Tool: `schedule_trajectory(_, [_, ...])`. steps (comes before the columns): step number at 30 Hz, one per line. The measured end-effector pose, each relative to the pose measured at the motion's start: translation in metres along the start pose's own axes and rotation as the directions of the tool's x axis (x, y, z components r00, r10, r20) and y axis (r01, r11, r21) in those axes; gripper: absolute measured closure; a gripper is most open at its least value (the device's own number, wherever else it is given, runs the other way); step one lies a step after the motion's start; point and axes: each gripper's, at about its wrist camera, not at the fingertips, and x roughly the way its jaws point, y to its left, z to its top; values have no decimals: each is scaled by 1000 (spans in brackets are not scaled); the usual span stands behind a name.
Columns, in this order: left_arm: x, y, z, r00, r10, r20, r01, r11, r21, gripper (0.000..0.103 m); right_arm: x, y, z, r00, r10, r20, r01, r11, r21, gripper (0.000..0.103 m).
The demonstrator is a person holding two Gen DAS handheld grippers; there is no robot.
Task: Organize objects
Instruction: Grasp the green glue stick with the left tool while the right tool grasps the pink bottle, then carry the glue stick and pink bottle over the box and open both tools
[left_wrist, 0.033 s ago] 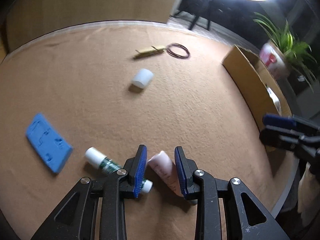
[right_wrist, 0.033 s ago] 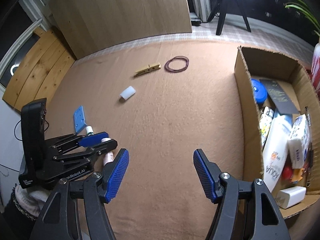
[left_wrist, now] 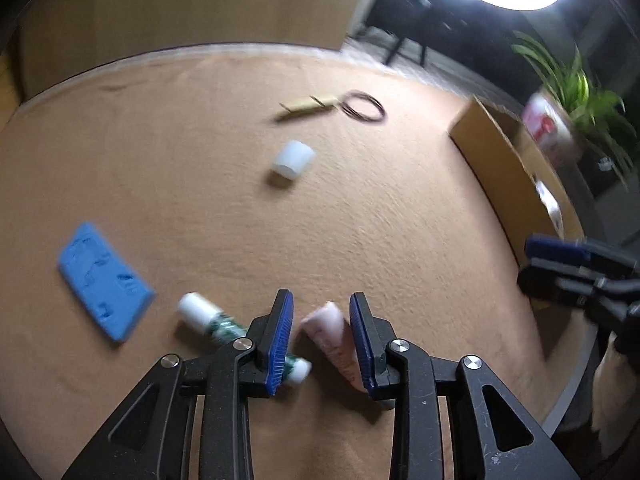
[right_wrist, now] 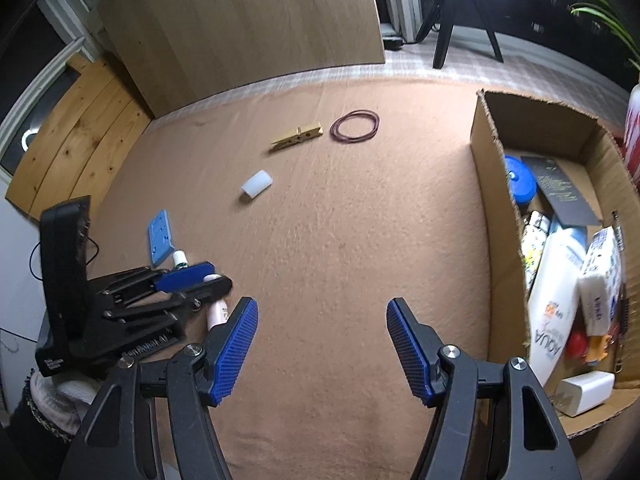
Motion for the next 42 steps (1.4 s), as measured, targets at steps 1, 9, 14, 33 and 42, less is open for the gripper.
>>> schedule_trajectory(1, [-11,11,1,1000,2,17,-2,1000,-27,67,1,2,-1,1000,8,-4,-8,1000,-4,40])
schedule_trajectory(9, [-35,56,-7,999,48,21,-43,984,-171,66,16,24,-6,998,44,-41,-46,998,-51,40])
schedule_trajectory(14, [-20,58,-1,997,76,-22,-79,974,-211,58,29,45,-9,997,48,-61,-54,994,-98,40])
schedule_trajectory(33, [-18,59,-17,990,125,-61,-132,983,-128,86,75,95,-14,993,-26,-115,-1,974,-225,58])
schedule_trajectory(42, [-20,56,-18,990,135,-49,-140,981,-133,87,83,102,-17,991,-90,-101,60,961,-269,84])
